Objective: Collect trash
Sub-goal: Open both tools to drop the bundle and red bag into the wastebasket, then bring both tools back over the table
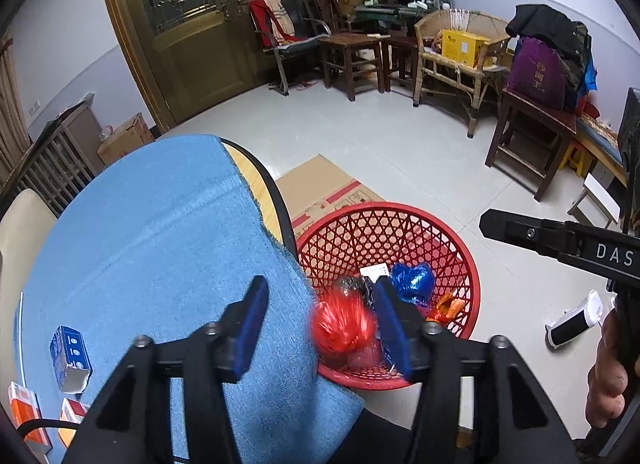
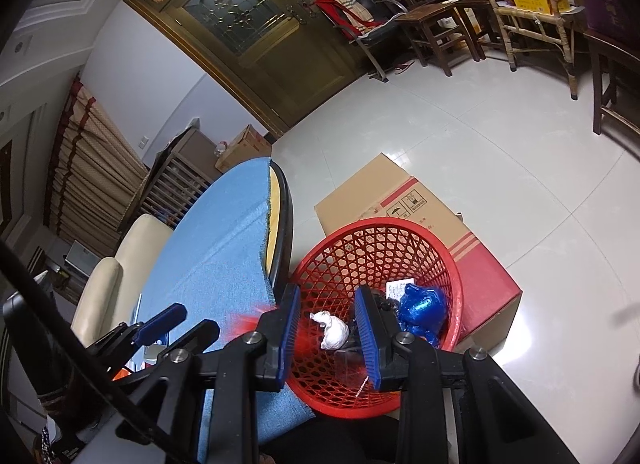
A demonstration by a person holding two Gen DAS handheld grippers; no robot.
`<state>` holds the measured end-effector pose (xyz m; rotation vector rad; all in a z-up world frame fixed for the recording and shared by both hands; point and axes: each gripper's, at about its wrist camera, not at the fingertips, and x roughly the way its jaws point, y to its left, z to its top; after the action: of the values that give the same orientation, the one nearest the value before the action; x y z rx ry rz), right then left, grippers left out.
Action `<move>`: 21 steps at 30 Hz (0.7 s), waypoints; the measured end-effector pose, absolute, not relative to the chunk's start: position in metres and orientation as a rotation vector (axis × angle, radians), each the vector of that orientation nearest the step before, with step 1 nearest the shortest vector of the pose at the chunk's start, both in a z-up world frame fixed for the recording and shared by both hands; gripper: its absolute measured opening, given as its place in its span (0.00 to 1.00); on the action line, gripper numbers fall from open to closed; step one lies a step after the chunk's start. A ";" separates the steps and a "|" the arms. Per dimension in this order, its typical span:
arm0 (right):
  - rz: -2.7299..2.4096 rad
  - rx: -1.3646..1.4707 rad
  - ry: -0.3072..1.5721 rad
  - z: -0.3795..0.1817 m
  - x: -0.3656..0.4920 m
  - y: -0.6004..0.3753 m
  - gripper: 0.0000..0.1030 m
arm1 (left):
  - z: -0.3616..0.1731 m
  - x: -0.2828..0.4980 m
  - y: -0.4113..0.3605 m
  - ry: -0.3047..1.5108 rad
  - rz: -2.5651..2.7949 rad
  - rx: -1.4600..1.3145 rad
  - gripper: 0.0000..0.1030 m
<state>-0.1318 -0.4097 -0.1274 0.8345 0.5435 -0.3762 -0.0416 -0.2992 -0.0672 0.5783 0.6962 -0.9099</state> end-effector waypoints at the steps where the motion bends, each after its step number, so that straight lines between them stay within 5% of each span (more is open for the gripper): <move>1: -0.377 0.832 0.544 -0.127 -0.132 -0.409 0.31 | -0.066 -0.041 -0.298 0.691 -0.909 0.578 0.58; 14: -0.262 0.771 0.638 -0.115 -0.080 -0.367 0.31 | -0.055 0.000 -0.236 0.691 -0.715 0.509 0.65; 15: -0.249 0.758 0.649 -0.113 -0.073 -0.360 0.34 | -0.054 0.002 -0.230 0.685 -0.702 0.504 0.65; 16: -0.240 0.750 0.655 -0.111 -0.068 -0.354 0.48 | -0.052 0.005 -0.221 0.679 -0.682 0.496 0.68; 17: -0.236 0.747 0.656 -0.109 -0.063 -0.349 0.72 | -0.050 0.008 -0.211 0.674 -0.662 0.488 0.71; 21: -0.206 0.710 0.653 -0.101 -0.046 -0.324 0.75 | -0.046 0.018 -0.174 0.656 -0.603 0.456 0.72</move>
<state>-0.0462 -0.3238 -0.1015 0.7096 0.6528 -0.2055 0.0184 -0.1743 -0.0458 0.4556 0.6561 -0.6034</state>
